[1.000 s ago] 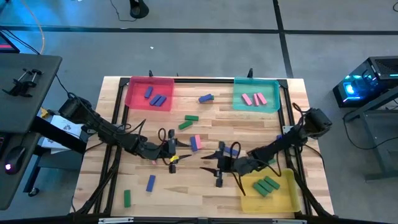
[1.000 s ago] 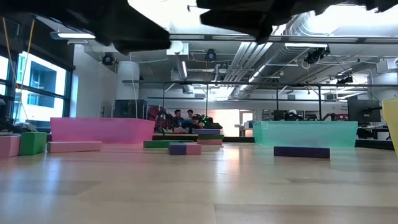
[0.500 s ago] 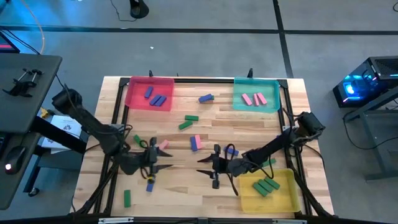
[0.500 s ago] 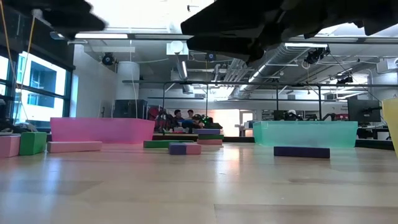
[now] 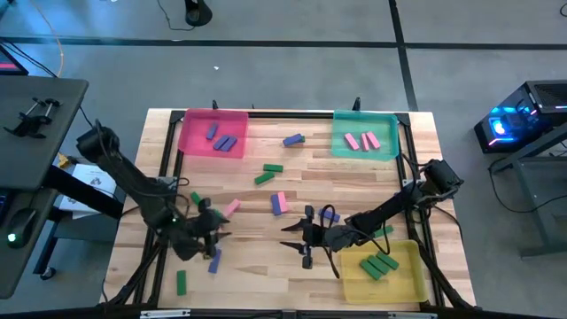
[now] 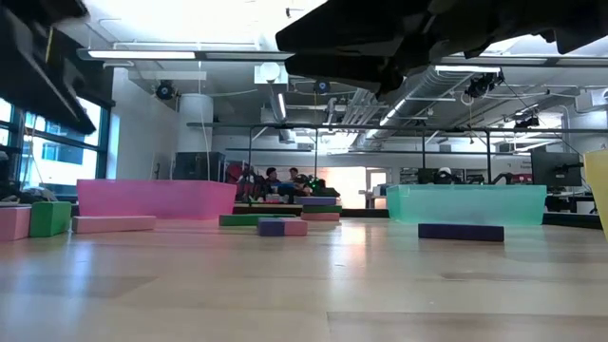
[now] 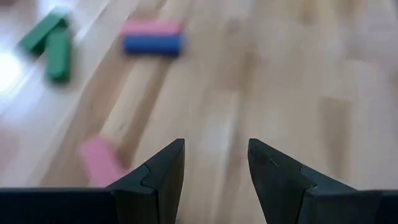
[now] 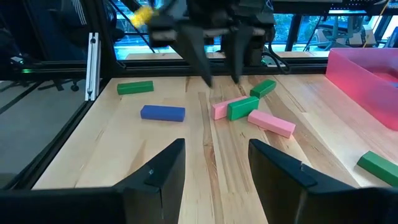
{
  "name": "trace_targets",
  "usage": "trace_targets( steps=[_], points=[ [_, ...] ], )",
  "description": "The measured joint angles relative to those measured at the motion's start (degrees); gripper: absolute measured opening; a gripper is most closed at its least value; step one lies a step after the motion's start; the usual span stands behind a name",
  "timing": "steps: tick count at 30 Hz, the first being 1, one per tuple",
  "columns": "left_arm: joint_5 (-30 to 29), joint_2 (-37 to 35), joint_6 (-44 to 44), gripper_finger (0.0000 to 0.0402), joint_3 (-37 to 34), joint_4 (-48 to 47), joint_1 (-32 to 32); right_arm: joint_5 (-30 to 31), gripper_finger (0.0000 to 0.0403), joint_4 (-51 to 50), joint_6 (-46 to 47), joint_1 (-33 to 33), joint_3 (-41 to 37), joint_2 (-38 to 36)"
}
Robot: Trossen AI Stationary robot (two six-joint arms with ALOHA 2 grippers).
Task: Sort blocks
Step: Put the blue block into the red bin
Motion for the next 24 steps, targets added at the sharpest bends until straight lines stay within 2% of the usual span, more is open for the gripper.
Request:
trace_targets(
  steps=[4, 9, 11, 16, 18, 24],
  points=[
    [2.87, 2.83, -11.63, 0.0163, 0.00, -5.41, 3.97, 0.02, 0.0160, 0.00, 0.02, 0.00, 0.00, 0.00],
    [13.95, 3.97, -22.36, 0.0163, 3.69, -17.70, 9.63, 0.02, 0.0160, 0.00, 0.02, -0.04, 0.00, 0.00],
    [16.55, 4.13, -23.15, 0.0163, 6.00, -23.84, 10.62, 0.00, 0.0160, 0.00, 0.04, -0.23, 0.00, 0.00],
    [21.41, 4.08, -23.46, 0.0163, 13.32, -38.03, 9.98, 0.00, 0.0160, -0.23, 0.40, -0.63, 0.00, 0.00],
    [24.05, 4.06, -24.13, 0.0163, 15.91, -41.05, 8.60, 0.02, 0.0160, -0.37, 0.99, -0.66, 0.00, 0.00],
    [29.88, 4.06, -26.95, 0.0163, 18.80, -37.11, 3.17, 0.00, 0.0160, -0.42, 1.05, -0.63, 0.00, 0.00]
  ],
)
